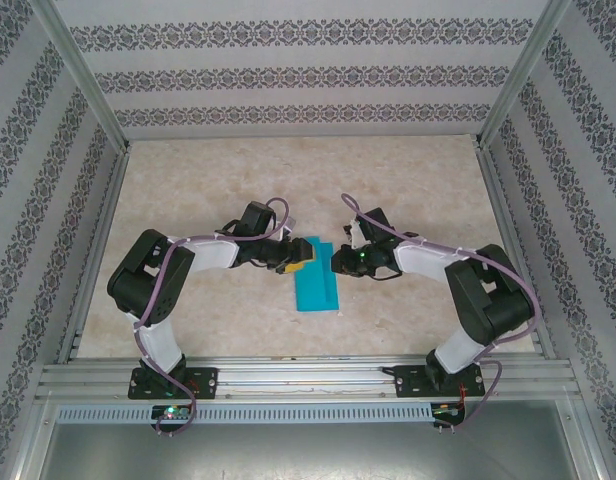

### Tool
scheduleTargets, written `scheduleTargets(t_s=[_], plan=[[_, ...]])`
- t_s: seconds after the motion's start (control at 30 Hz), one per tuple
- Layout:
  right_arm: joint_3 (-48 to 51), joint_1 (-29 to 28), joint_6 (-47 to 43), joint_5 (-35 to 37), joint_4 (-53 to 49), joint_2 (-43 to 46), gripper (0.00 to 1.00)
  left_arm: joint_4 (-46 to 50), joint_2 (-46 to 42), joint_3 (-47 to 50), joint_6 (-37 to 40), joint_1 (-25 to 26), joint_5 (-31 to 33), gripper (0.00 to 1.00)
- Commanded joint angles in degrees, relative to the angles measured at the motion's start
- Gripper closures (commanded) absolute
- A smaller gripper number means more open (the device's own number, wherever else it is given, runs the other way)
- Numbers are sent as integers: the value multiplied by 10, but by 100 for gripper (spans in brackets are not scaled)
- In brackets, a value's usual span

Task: Fold a paper plane with a square sheet of paper (fold left side to right side)
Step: First fold in half a square sheet of paper at the center of the table.

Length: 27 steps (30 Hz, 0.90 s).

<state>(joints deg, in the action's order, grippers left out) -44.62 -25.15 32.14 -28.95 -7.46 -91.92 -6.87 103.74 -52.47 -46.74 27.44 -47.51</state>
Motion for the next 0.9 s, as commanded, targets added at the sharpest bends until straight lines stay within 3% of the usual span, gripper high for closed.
scheduleTargets(t_s=[0.0, 0.23, 0.6, 0.8, 0.87], plan=[[26, 15, 22, -65, 63, 20, 72, 9, 0, -13, 14, 9, 7, 43], [39, 11, 62, -142, 137, -16, 61, 12, 0, -15, 16, 11, 7, 43], [16, -9, 88, -153, 182, -70, 62, 18, 0, -17, 21, 13, 3, 44], [18, -9, 89, -145, 176, -70, 80, 18, -6, -17, 21, 13, 6, 43], [17, -8, 83, -134, 161, -67, 90, 21, -16, -16, 23, 13, 11, 43]])
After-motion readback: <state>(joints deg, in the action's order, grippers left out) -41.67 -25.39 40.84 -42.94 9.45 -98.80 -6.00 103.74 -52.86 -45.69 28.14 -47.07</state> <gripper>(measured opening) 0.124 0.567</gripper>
